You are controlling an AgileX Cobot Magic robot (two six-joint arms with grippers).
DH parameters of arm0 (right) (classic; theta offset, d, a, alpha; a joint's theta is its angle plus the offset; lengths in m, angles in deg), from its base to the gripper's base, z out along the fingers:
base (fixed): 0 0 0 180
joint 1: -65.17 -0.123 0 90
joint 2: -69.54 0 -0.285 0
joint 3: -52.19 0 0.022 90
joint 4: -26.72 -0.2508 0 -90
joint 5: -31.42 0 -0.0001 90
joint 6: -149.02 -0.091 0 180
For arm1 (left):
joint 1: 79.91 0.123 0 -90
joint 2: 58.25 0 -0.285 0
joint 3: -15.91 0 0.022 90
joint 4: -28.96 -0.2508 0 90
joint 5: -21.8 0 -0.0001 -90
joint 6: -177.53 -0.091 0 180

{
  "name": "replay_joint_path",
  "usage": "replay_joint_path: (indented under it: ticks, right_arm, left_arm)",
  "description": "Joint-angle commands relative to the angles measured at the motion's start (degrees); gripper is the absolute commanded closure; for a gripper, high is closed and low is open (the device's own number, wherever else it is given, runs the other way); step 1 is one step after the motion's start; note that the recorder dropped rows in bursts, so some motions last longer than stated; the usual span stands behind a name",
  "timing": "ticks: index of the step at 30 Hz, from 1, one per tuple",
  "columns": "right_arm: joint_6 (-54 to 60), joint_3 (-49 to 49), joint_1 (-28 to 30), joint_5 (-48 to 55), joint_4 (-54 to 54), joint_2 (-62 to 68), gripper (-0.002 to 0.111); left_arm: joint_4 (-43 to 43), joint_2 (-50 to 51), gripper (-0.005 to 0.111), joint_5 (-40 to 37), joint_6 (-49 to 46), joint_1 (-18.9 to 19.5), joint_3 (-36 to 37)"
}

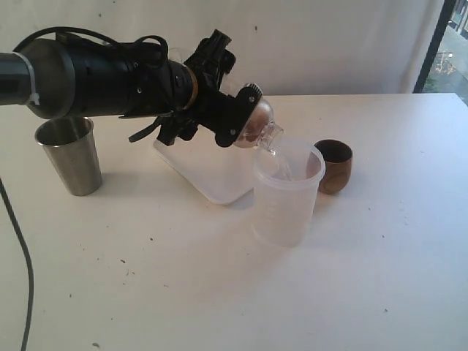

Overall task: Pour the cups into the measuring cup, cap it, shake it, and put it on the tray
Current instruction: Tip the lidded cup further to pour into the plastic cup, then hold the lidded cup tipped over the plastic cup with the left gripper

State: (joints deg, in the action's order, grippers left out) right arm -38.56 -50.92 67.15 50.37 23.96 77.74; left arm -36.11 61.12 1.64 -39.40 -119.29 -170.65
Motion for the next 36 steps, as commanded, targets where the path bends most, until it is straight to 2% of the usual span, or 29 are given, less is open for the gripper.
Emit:
replay_joint_path:
  ticks: [1,31,33,36]
  right_arm:
    - [-0.2,0.3,-0.2,-0.6,0.0,-0.3,0.108]
    - [-0.2,0.3,-0.2,-0.6,0.0,-0.3,0.108]
    - [-0.2,0.3,-0.2,-0.6,0.0,-0.3,0.108]
    - [-0.2,0.3,-0.2,-0.6,0.0,-0.3,0.108]
  left_arm:
    - [-1.7,-1.2,0.107,0.1,1.1,-0.1,-0.9]
    - [-2.7,-3.8,0.107,1.2,1.2,-0.1,-0.9]
    - [-2.1,-3.9,0.107,2.8,1.7,-0.2,-0.9]
    - [7.7,-4.7,0.107,12.4,5.6,0.1,-0.9]
